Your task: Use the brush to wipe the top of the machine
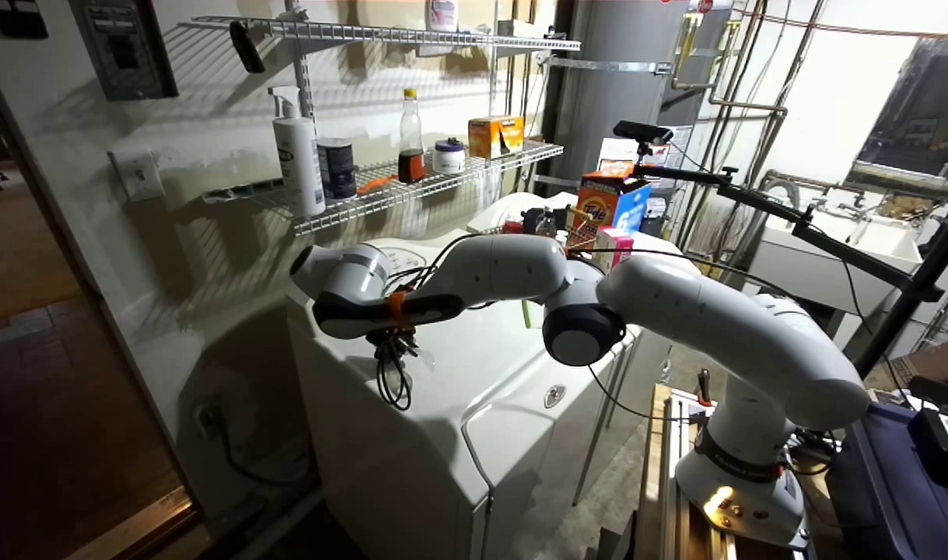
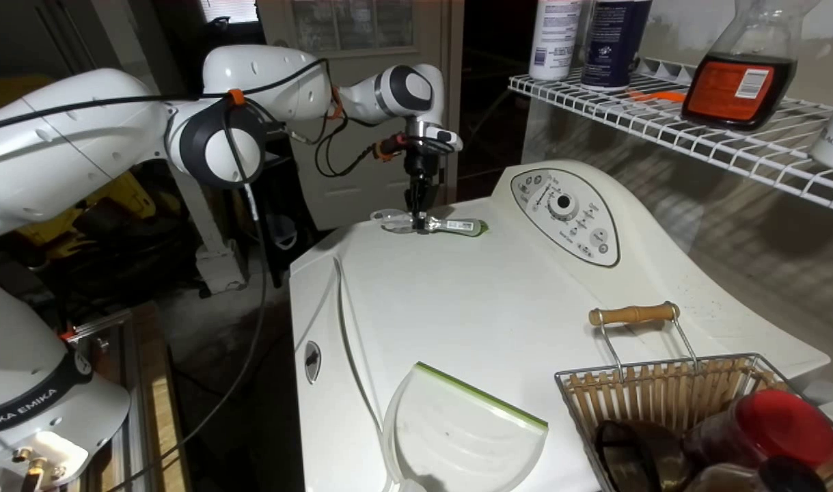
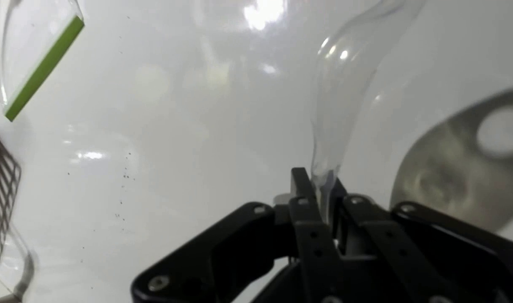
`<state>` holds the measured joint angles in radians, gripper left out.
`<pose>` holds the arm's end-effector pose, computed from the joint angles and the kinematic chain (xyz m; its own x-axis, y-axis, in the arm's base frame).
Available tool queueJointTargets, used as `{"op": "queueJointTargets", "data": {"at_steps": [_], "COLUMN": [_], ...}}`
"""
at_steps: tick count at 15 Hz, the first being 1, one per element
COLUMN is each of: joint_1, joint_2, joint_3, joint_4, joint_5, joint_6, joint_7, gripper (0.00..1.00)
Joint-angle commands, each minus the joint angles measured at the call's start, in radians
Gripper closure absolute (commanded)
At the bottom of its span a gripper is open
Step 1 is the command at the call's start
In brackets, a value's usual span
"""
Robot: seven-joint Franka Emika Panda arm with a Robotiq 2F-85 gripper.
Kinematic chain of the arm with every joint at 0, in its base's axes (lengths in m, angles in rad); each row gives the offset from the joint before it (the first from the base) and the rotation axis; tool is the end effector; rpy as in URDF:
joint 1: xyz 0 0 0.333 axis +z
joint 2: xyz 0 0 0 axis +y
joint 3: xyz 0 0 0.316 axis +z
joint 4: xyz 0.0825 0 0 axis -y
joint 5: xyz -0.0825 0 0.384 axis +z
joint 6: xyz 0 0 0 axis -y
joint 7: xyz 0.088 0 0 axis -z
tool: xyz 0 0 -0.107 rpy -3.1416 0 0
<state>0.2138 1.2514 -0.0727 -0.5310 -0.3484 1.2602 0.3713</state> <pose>0.7395 0.0907 0.2287 0.9096 -0.2924 -0.2953 -0.0926 -0.8353 0.5419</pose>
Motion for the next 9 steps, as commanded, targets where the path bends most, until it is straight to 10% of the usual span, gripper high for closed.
{"op": "queueJointTargets", "data": {"at_steps": [1, 9], "joint_1": [-0.021, -0.011], "joint_2": [0.018, 0.049], "joint_3": [-0.013, -0.131], "joint_4": [0.025, -0.026], "joint_5": [-0.003, -0.190], "joint_6": [-0.129, -0.124], "joint_7": [-0.088, -0.294], "gripper": [0.97, 0.97]}}
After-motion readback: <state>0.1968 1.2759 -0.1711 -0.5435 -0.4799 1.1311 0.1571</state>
